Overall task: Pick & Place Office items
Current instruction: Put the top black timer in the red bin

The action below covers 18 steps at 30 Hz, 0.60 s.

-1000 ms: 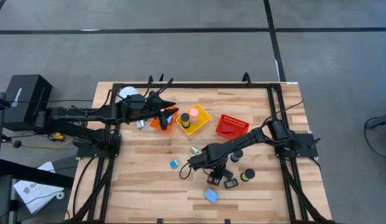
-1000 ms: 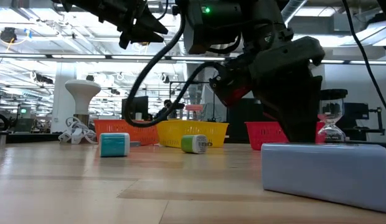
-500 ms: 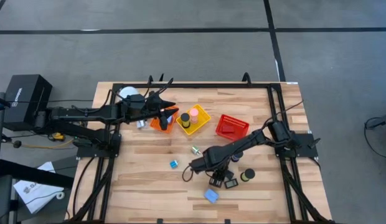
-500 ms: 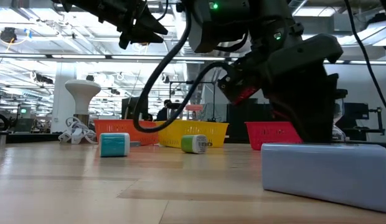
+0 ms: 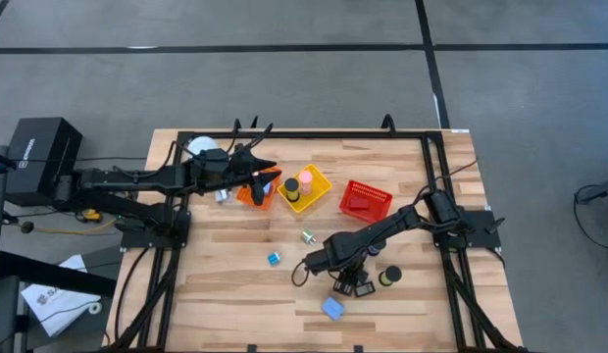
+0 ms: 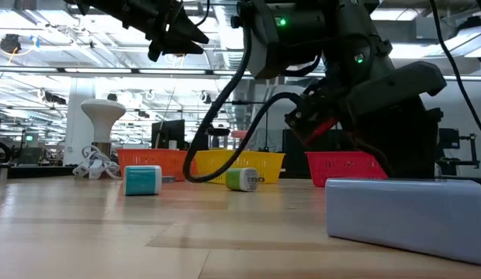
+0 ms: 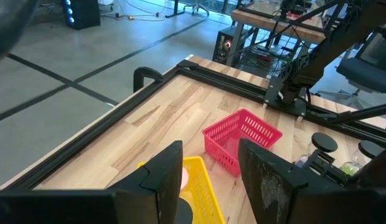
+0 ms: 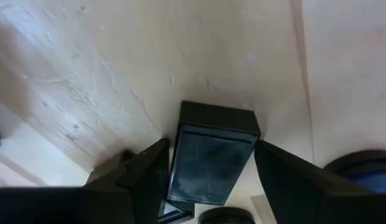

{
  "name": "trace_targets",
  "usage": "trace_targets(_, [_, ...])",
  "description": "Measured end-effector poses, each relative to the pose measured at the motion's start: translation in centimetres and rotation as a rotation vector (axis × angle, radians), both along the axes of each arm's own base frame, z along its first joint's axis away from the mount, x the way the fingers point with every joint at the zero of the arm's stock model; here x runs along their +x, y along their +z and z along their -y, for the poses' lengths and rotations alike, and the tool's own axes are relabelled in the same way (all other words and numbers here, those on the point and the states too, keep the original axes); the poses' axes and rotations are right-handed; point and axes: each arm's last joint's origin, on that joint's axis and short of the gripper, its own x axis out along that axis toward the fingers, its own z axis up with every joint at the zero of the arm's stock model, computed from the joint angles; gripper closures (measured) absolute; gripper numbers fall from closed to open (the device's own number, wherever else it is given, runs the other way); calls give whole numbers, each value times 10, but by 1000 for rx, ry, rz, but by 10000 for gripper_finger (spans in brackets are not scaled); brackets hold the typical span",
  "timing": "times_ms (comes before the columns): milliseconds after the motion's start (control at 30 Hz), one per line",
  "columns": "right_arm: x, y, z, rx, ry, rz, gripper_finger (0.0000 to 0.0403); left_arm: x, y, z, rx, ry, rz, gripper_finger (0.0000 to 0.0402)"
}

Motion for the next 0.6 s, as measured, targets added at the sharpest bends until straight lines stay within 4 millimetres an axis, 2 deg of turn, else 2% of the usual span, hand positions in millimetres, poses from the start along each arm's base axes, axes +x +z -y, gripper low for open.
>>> trace_targets(367, [1,1,3,-6,58,17,241,0,0,0,0,0,-1,252])
trace_targets(600, [5,5,10,13,124,12,234,0,0,0,0,0,-1,252])
